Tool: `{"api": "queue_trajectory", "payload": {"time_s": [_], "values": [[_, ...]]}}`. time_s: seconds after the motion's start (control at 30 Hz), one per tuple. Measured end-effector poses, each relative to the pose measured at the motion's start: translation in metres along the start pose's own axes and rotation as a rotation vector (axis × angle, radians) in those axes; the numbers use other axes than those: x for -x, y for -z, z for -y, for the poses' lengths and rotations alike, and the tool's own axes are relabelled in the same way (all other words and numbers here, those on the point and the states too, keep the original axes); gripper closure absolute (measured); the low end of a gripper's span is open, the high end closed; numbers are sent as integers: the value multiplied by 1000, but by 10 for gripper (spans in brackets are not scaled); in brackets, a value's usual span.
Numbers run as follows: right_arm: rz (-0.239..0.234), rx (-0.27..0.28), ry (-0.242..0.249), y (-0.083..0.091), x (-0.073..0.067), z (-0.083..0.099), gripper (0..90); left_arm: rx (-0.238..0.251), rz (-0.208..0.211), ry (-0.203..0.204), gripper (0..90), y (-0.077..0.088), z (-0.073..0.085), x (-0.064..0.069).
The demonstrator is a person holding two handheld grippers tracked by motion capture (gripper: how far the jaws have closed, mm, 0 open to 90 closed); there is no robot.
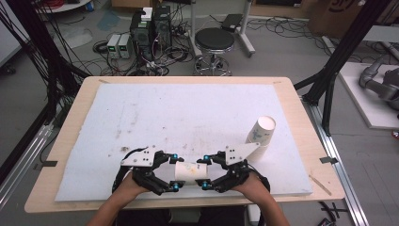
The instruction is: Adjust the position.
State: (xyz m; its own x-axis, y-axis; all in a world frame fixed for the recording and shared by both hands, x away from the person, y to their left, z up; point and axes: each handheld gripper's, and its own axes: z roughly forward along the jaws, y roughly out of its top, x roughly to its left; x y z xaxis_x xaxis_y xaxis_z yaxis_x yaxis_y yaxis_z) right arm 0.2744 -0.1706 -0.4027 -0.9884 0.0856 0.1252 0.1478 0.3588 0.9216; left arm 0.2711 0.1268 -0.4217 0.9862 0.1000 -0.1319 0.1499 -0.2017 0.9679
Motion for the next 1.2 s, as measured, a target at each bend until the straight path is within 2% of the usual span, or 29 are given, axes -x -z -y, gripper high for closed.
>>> {"api": "queue_trajectory", "payload": {"time_s": [0.3, 0.4, 0.57, 0.7, 0.8, 0.97, 1.1, 1.2], "values": [[-6, -7, -8, -1, -2, -2, 356, -48, -2, 17, 272, 3, -8, 2], [11, -9, -16, -2, -3, -4, 291, -83, -11, 17, 272, 3, -11, 1], [30, -5, -14, 0, -3, -7, 263, -135, -27, 14, 272, 7, -18, 0], [55, -21, 1, 2, -4, -12, 263, -210, -57, 8, 272, 11, -27, -1], [73, -56, 21, 1, -5, -17, 264, -286, -75, -4, 273, 11, -34, -1], [121, -163, 85, -7, -8, -27, 263, -393, -91, -25, 273, 9, -43, -1], [160, -258, 136, -17, -8, -35, 262, -459, -112, -32, 273, 7, -52, -1], [157, -291, 149, -23, -7, -40, 260, -507, -117, -47, 273, 5, -58, -1]]}}
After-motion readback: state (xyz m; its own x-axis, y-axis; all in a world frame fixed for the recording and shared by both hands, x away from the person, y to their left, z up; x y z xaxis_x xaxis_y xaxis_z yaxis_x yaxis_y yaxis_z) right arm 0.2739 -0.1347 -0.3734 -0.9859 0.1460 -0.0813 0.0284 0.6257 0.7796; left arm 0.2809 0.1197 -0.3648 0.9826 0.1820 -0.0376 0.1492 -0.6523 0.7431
